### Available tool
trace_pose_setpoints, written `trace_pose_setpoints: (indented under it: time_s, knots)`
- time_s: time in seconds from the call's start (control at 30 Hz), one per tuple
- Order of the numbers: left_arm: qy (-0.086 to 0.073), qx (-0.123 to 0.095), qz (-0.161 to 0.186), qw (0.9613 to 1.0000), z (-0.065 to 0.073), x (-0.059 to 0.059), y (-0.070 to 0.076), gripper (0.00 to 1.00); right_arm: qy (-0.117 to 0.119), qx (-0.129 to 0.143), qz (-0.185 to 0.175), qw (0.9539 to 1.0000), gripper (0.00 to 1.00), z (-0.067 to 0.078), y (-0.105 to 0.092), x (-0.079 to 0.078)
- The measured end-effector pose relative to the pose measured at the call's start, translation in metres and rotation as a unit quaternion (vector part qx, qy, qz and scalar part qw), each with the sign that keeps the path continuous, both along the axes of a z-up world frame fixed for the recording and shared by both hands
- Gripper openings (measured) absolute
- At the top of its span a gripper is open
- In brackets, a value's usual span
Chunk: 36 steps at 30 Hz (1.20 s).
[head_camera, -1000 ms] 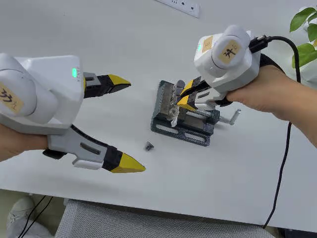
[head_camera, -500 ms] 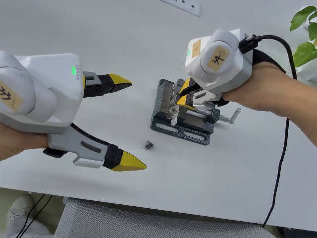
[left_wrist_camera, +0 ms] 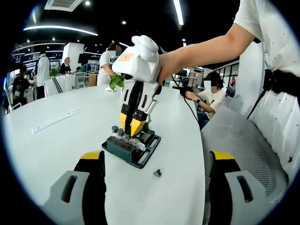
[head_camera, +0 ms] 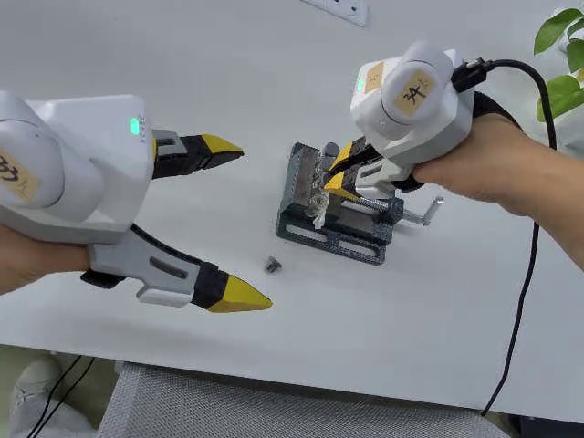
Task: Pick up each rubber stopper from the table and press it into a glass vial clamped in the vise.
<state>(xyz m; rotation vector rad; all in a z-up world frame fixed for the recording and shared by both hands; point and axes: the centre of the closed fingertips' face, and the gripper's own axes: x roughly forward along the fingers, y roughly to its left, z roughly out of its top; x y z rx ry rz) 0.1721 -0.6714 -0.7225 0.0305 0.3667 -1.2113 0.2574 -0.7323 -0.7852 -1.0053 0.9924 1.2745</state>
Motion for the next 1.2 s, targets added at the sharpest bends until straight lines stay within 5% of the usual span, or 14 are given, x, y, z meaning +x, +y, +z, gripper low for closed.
trace_pose_setpoints:
  time_s: [1.2]
  knots:
    - [0.006, -0.005, 0.005, 1.0000, -0.0014, 0.0008, 0.0000, 0.87, -0.001, 0.009, 0.003, 1.0000, 0.08, 0.0004, -0.0017, -0.0010]
